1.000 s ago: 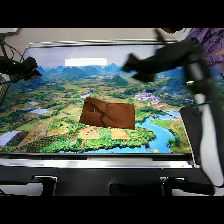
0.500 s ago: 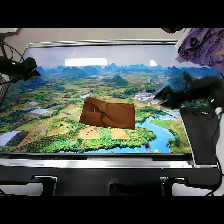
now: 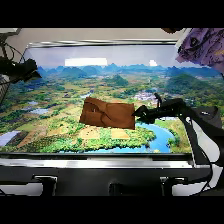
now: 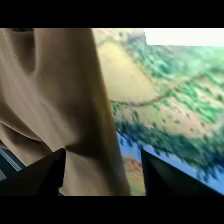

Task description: Fold the clothes and pants, and hang the long-sleeved shirts on hangers.

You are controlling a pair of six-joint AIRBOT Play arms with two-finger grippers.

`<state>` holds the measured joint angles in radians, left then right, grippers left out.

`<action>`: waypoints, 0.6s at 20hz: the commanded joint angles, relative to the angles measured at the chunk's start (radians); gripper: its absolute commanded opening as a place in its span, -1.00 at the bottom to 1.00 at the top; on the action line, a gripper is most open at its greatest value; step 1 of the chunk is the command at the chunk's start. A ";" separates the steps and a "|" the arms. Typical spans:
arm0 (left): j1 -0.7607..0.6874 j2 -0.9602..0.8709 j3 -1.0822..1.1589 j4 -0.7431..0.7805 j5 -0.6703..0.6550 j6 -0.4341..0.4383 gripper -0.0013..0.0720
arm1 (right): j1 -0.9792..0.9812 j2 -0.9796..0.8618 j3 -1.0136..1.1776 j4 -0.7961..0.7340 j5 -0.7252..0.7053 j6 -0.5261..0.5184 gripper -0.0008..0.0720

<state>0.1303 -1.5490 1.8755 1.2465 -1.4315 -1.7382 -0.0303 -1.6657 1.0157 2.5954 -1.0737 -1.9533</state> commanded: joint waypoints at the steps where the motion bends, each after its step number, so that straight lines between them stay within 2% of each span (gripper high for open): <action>1: 0.001 -0.002 0.000 0.000 -0.002 0.002 -0.93 | 0.030 -0.015 -0.009 0.055 0.085 -0.043 0.41; 2: 0.001 -0.003 -0.001 0.000 -0.002 0.002 -0.93 | 0.030 -0.015 -0.010 0.065 0.084 -0.044 0.21; 3: 0.001 -0.003 -0.001 0.000 -0.001 0.002 -0.93 | 0.030 -0.015 -0.010 0.076 0.080 -0.044 0.12; 4: 0.001 -0.003 -0.001 0.000 -0.002 0.002 -0.93 | 0.030 -0.015 -0.009 0.086 0.075 -0.044 -0.08; 5: 0.001 -0.003 -0.001 0.000 -0.001 0.002 -0.93 | 0.030 -0.015 -0.010 0.092 0.070 -0.043 -0.19; 8: 0.001 -0.003 -0.001 0.000 -0.002 0.002 -0.93 | 0.071 -0.015 -0.010 0.092 0.056 -0.044 -0.24; 9: 0.001 -0.003 -0.001 0.000 -0.002 0.002 -0.93 | 0.095 -0.015 -0.009 0.092 0.063 -0.045 -0.48; 10: 0.001 -0.003 -0.001 0.000 -0.002 0.002 -0.93 | 0.116 -0.015 -0.007 0.091 0.078 -0.045 -0.86; 12: 0.001 -0.003 -0.001 0.000 -0.002 0.002 -0.93 | 0.124 -0.010 0.026 0.090 0.095 -0.043 -0.91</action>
<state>0.1303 -1.5517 1.8751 1.2465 -1.4330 -1.7355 0.0666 -1.6802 1.0168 2.6785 -0.9997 -1.9972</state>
